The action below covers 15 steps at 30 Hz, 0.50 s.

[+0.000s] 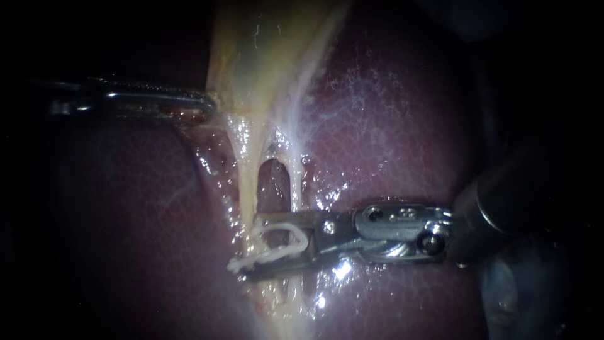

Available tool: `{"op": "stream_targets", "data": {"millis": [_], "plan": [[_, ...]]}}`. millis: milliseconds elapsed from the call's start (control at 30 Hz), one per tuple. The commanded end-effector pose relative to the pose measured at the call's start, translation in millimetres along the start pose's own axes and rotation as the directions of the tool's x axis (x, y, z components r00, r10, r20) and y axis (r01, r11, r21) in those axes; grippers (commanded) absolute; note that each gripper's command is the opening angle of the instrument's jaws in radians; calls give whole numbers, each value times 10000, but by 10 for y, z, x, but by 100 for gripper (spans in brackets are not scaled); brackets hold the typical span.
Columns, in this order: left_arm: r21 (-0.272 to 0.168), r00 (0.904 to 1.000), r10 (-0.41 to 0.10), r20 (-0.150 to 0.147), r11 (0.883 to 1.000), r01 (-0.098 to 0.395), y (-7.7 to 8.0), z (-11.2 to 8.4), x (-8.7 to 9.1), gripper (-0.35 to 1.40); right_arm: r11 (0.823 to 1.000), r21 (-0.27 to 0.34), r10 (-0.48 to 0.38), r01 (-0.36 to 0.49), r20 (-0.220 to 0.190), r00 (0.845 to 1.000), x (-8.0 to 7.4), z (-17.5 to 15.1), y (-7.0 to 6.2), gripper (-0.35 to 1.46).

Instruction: Clipping second clip left tube

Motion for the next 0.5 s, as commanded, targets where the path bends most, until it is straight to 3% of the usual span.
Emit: {"op": "stream_targets", "data": {"millis": [33, 300, 500], "plan": [[-1, 10000, -1, 0, 10000, 1, 0, 0, 0, -35, 10000, 7, -4, 4, 3, 10000, 0, 0, 0, 50], [6, 10000, 1, 0, 10000, -1, 0, -1, 0, -35, 10000, 32, 11, -11, 2, 10000, 3, -4, -3, 50], [24, 10000, 4, -1, 10000, -4, 1, -4, 1, -35, 9999, 120, 93, -93, -14, 10000, 17, -20, -11, 50]]}}
